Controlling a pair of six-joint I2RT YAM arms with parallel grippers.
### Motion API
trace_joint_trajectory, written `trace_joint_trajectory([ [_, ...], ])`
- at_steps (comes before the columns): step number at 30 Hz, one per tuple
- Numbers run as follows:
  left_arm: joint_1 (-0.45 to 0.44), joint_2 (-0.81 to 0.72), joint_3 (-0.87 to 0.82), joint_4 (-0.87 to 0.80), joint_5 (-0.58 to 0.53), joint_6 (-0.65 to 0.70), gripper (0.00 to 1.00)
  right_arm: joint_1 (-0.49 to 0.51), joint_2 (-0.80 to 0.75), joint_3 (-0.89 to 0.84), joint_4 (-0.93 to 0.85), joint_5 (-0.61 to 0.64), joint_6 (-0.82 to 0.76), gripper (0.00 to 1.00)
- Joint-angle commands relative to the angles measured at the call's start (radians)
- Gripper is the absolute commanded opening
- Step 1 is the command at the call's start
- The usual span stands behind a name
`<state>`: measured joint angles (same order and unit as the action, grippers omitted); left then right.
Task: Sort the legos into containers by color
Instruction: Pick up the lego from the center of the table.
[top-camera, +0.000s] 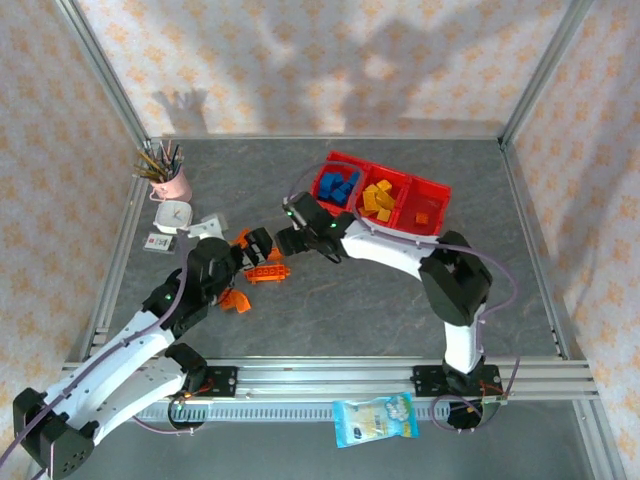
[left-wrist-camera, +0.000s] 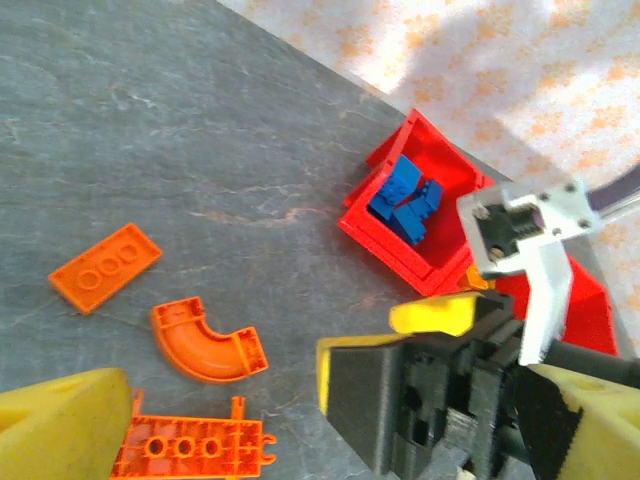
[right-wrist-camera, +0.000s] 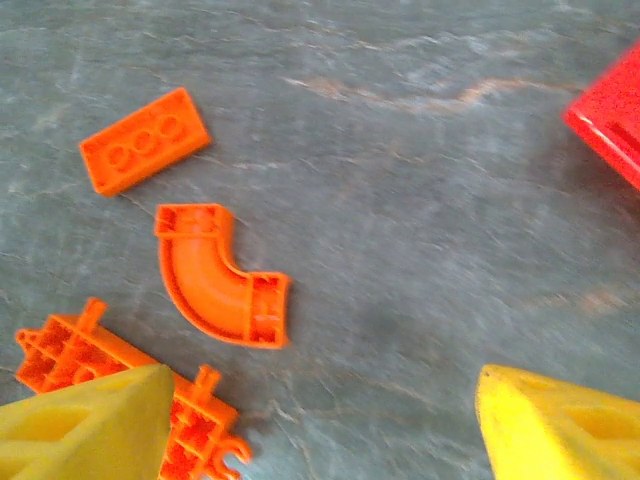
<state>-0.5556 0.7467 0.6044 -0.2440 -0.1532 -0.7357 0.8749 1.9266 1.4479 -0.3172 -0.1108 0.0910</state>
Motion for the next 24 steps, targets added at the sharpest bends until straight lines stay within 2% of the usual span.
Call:
trace_joint_trajectory([
  [1,0.009,-0.049,-0.012,-0.084,-0.067,-0.022,0.99,0.015,0.069,0.082,-0.027,-0.048,-0.065,0.79],
  [11,0.018,-0.1,-0.029,-0.134,-0.088,-0.059,0.99,0.043,0.247,0.249,-0.073,-0.081,-0.165,0.82],
  [24,0.027,-0.143,-0.048,-0.138,-0.109,-0.082,0.99,0.049,0.431,0.465,-0.138,-0.063,-0.187,0.74],
])
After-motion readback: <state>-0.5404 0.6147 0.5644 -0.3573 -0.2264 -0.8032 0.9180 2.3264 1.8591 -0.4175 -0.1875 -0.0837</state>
